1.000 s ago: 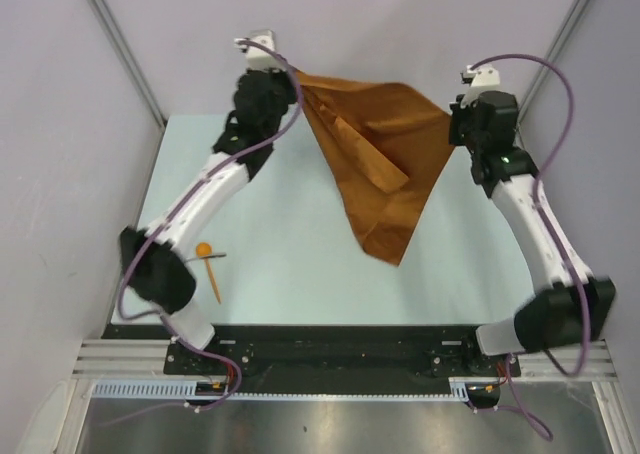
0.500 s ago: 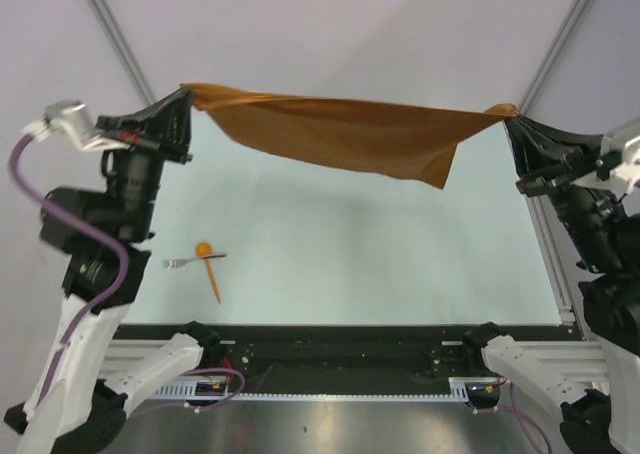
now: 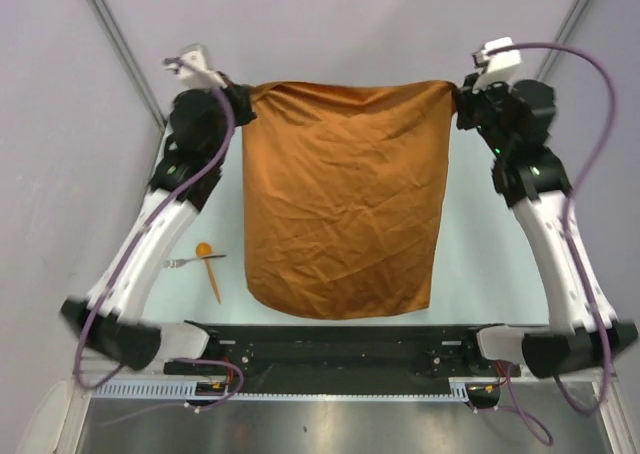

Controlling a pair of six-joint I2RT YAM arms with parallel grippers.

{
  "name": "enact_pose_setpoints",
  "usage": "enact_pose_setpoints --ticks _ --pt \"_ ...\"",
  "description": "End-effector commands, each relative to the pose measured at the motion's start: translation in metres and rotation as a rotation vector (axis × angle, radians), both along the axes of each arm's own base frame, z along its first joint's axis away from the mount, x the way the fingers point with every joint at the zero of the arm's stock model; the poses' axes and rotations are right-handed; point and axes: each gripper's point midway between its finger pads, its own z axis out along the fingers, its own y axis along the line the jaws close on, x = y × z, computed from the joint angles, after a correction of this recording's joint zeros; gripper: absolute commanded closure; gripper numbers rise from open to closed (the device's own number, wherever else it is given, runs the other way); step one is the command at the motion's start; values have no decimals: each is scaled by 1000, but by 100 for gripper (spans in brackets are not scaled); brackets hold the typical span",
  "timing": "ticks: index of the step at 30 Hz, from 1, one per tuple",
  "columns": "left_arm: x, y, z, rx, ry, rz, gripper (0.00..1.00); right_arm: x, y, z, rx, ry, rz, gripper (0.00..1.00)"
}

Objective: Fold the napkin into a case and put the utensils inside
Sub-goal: Flatten out the crumpled napkin at the center of the board, then pick up the flattened napkin from the center of the board.

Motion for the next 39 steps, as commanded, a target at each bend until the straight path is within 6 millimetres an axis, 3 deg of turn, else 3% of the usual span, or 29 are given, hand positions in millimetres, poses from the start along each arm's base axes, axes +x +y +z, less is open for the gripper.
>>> enact_pose_setpoints --ticks 1,3,4,5,6,7,8,9,10,11,12,13,14,15,16,18,19,20,22,23,24,25,26,27,28,30,32,35,39 --pt "82 4 -92 2 267 97 100 81 -5 -94 18 202 -7 100" --pt "118 -4 -146 38 353 109 100 102 -3 -131 -8 231 -2 100" --pt "129 -6 -163 51 373 106 100 120 -3 -168 -24 297 -9 100" --pt "142 -10 -171 51 364 104 100 131 -3 -184 -31 306 -11 100" --pt "161 -11 -214 86 428 118 100 142 -7 -204 -32 340 -22 100" --pt "172 -12 -222 93 433 125 100 152 -14 -220 -22 366 -39 100" --pt "185 -12 -239 104 447 130 100 167 -14 -259 -21 443 -35 100" --pt "199 -15 -282 141 518 133 100 178 -14 -264 -11 443 -28 96" --pt "216 -19 -281 140 506 124 100 188 -15 -270 -11 449 -32 91" --pt "226 -20 -290 154 512 116 100 199 -22 -313 -32 546 -81 86" --pt "233 -18 -300 172 531 135 99 215 -24 -302 -11 522 -106 76" --pt "250 -22 -311 182 534 139 76 224 -31 -311 -9 537 -148 65" --pt "256 -20 -308 188 532 157 62 226 -36 -344 -25 630 -184 56" --pt "255 -16 -315 218 573 176 51 231 -39 -346 -27 656 -219 46" --pt "260 -8 -293 213 544 229 32 241 -52 -324 -27 629 -318 39" --pt "253 3 -276 211 552 290 13 228 -60 -336 -71 721 -403 17" --pt "245 8 -275 226 577 308 1 226 -75 -321 -56 711 -517 15" --pt "234 6 -249 214 547 300 0 207 -78 -330 -66 794 -541 14" --pt "211 -2 -259 244 584 259 0 188 -62 -317 8 828 -499 14" --pt "194 -14 -242 239 559 228 0 173 -53 -335 66 878 -497 14" --pt "182 -19 -246 213 573 210 1 162 -38 -340 107 897 -476 15" --pt "162 -21 -286 221 657 180 3 151 -23 -325 170 885 -426 16" --pt "151 -34 -295 188 670 118 4 137 -11 -347 231 930 -419 17" --pt "137 -39 -289 133 668 98 6 129 4 -348 261 937 -379 18" --pt "116 -37 -324 153 738 84 10 117 28 -342 282 938 -305 19" --pt "94 -42 -321 136 721 72 14 96 48 -357 306 978 -302 22" --pt "66 -46 -342 165 759 77 18 77 77 -359 301 985 -264 26" --pt "31 -73 -359 99 819 -42 24 49 96 -389 246 1017 -269 30" --pt "-19 -87 -366 103 818 -110 23 28 81 -429 235 1096 -333 39"
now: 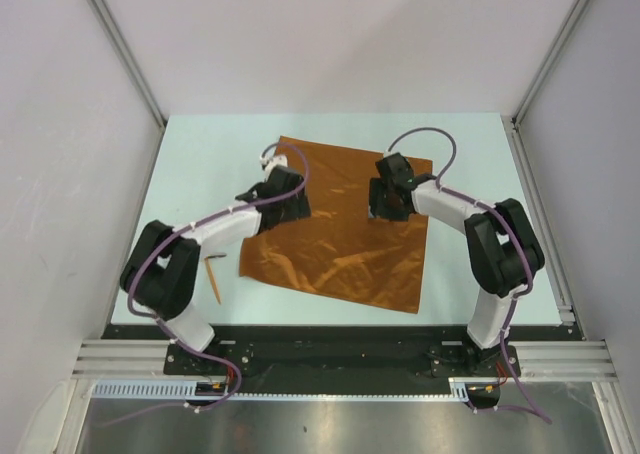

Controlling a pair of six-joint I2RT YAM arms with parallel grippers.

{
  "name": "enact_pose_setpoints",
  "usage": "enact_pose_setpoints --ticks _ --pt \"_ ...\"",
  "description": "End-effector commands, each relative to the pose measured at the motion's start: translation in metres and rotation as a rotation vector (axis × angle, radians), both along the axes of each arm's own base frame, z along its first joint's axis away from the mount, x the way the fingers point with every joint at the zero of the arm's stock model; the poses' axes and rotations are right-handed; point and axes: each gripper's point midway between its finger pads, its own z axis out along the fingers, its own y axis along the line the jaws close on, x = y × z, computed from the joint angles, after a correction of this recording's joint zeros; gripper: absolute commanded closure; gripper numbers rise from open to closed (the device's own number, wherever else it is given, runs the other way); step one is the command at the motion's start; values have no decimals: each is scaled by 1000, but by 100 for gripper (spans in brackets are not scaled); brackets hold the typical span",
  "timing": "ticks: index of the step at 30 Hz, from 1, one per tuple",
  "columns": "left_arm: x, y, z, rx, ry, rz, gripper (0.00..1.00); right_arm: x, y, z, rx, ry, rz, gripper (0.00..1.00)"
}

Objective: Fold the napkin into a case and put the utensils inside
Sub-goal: Pick up the flattened napkin from the center of the board.

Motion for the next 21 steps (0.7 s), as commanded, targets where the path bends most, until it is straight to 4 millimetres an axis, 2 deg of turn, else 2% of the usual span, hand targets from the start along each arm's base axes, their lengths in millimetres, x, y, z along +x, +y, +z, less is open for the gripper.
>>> enact_pose_setpoints --ticks 1,2,4,5,6,8,9,10,12,16,18,19,21 --pt "-51 -21 13 -132 -27 -66 23 -5 -32 -21 -12 14 -140 40" --pt "-61 -20 23 -160 -46 -76 23 -1 -47 -23 -14 10 -175 43" --pt "-84 -9 8 -165 0 -78 23 -3 -66 -33 -31 37 -200 43" --pt "-90 -6 17 -180 -21 -83 23 -4 -76 -38 -42 55 -218 43" --pt "-95 -3 18 -184 -22 -80 23 -4 -94 -46 -51 77 -252 43" --pt "-108 3 14 -186 -11 -88 23 -6 -109 -55 -53 109 -278 43" --pt "-112 5 21 -207 -30 -87 23 -3 -126 -58 -52 119 -314 43" --pt "-116 8 19 -207 -22 -79 21 -3 -132 -64 -57 131 -320 43" --pt "-125 22 14 -181 20 -14 19 5 -143 -58 -84 119 -322 43" --pt "-136 55 2 -77 80 141 19 6 -133 -32 -136 68 -267 41" --pt "-139 70 -3 -42 92 211 18 8 -124 -7 -169 12 -251 35" --pt "-141 73 -6 -42 103 222 19 5 -125 0 -212 -1 -262 31" --pt "-142 72 -11 -100 128 247 21 -10 -112 14 -213 10 -236 20"
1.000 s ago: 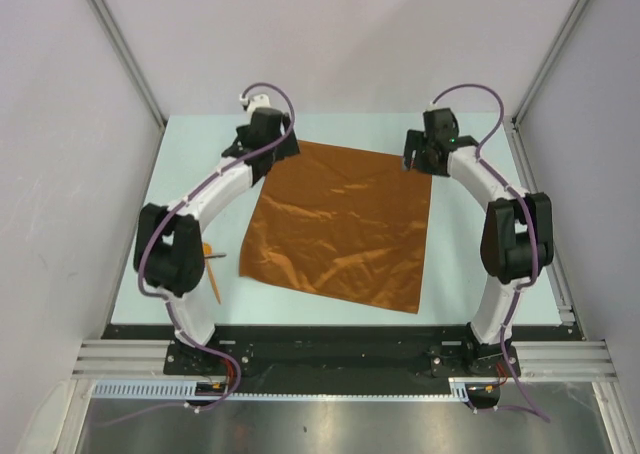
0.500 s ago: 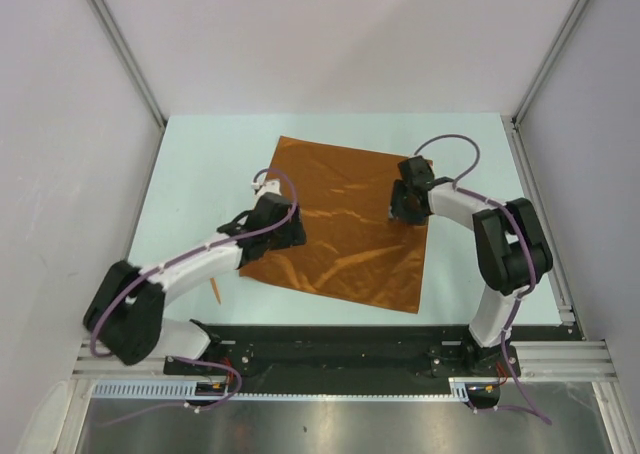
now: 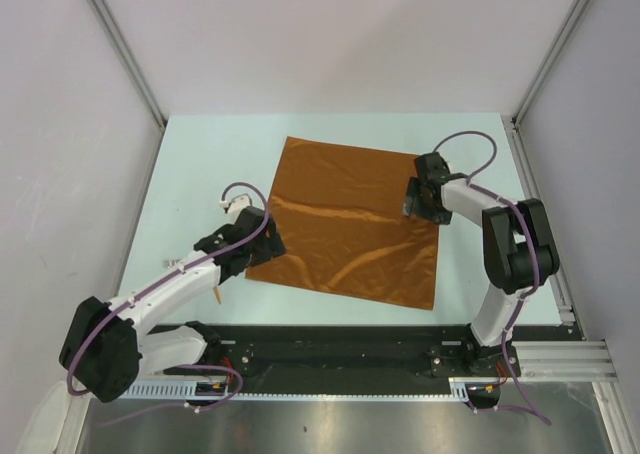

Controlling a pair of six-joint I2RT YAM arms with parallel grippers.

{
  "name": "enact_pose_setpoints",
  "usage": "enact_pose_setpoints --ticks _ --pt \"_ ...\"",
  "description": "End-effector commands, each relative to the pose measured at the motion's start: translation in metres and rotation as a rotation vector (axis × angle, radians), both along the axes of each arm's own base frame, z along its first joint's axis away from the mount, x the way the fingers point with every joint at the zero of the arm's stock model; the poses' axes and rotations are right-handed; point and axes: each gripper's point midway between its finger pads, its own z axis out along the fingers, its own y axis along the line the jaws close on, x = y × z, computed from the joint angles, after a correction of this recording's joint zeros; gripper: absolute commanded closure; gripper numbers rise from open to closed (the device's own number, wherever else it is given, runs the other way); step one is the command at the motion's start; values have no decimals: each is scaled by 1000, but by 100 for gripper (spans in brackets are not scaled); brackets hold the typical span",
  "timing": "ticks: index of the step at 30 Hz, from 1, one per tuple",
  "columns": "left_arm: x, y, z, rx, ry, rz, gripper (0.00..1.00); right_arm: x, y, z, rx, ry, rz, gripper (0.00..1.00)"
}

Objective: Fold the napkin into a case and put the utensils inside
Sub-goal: Pick up the flattened napkin from the center of the board.

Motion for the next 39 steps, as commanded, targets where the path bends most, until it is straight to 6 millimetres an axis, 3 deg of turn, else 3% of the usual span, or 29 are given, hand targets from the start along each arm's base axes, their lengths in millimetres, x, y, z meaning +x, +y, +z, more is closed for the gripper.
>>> enact_pose_setpoints --ticks 1,3,4,6,7,9,11,13,18,22,27,35,39 --pt "-10 24 -16 -26 68 151 22 -27 16 42 -42 -9 15 19" --pt "-11 31 -24 -58 94 212 24 -51 17 51 -7 5 -12 17" --pt "-16 37 -32 -44 122 237 24 -75 13 42 7 57 -78 17" --pt "-19 46 -42 -40 156 293 24 -99 15 55 26 48 -123 16" --pt "-16 44 -42 -56 152 289 25 -119 13 50 27 81 -173 16" --pt "-15 43 -46 -54 170 294 27 -142 18 60 61 67 -218 18" --pt "-15 42 -50 -53 190 303 30 -167 18 54 96 102 -272 26" --pt "-16 43 -55 -43 204 319 34 -181 17 58 127 82 -283 28" --pt "-27 54 -66 -7 241 378 41 -221 -3 43 93 150 -382 34" --pt "-31 58 -68 -10 228 388 40 -240 -2 28 121 206 -405 37" --pt "-32 60 -64 -7 211 391 37 -251 12 11 201 239 -419 50" --pt "-33 65 -51 21 155 369 19 -251 21 -12 172 259 -421 54" --pt "-33 64 -50 42 151 352 17 -247 20 -22 117 265 -424 56"
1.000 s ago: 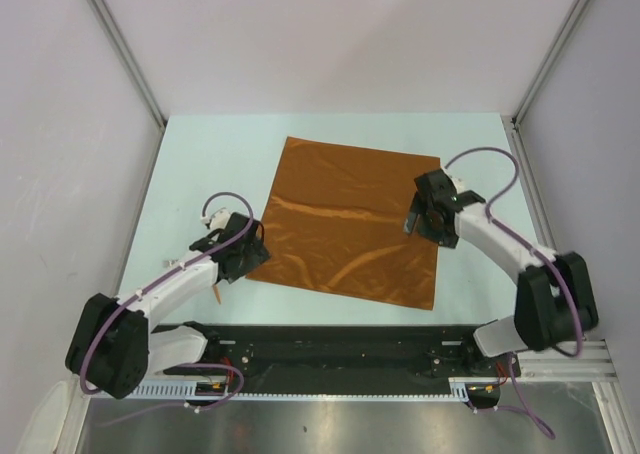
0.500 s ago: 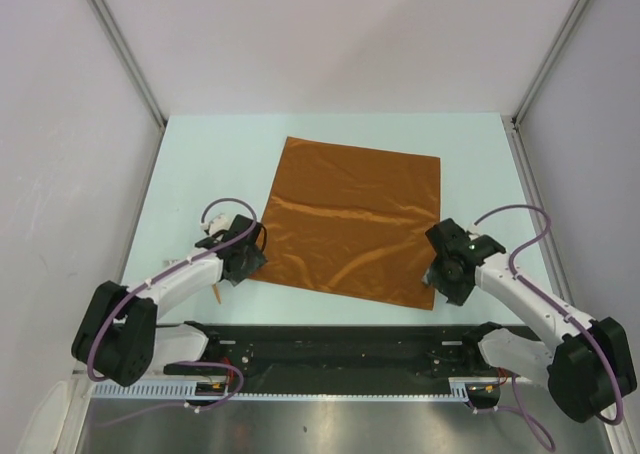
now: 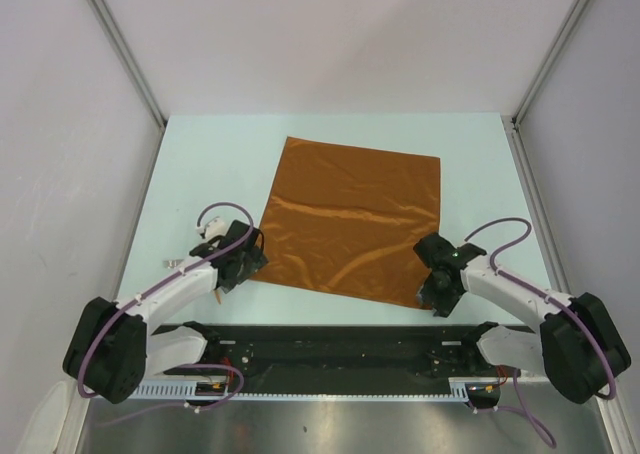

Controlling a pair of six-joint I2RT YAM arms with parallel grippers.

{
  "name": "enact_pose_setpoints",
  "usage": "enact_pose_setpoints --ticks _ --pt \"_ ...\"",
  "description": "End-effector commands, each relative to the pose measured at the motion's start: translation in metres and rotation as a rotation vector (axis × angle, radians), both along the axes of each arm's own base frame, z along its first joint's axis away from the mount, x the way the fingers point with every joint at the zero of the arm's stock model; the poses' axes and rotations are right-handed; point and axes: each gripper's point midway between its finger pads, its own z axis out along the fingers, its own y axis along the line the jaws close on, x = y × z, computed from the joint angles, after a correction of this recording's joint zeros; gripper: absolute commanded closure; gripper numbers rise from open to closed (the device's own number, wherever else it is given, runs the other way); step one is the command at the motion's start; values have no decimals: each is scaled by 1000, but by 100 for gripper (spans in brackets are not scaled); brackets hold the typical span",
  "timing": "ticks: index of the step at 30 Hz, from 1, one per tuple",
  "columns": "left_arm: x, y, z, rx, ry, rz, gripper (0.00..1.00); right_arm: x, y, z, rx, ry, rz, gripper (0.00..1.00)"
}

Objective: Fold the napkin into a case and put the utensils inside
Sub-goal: Pick up the flattened napkin from the center of the board.

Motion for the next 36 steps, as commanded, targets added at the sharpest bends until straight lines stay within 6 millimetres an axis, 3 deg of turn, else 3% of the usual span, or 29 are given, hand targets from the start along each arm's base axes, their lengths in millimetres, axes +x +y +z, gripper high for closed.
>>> enact_pose_setpoints --ticks 1,4,7,10,11,12,19,25,32,36 --pt "-1 3 5 35 -14 -7 16 12 0 -9 -50 -29 -38 56" --pt "-1 3 4 44 -11 -15 16 14 -6 -6 -91 -30 -54 68" --pt "-2 3 3 47 -11 -20 16 10 -18 -3 -143 -30 -83 69" --pt "-2 2 1 41 -15 -29 16 14 -13 -5 -87 -86 -98 70" --pt "-2 1 0 39 -14 -35 17 15 -15 -2 -86 -102 -106 88" --pt "-1 -2 -2 33 -11 -46 18 16 -17 -1 -91 -112 -107 99" --pt "1 -6 -10 49 32 -89 23 30 -7 24 -18 -246 -41 100" --pt "-14 3 -19 103 110 -50 28 37 -3 34 7 -294 -23 100" --pt "-16 -1 -23 57 106 -22 46 36 -5 33 -3 -292 -18 100" --pt "-19 -16 -31 -17 119 -49 51 38 -9 36 -19 -306 -20 100"
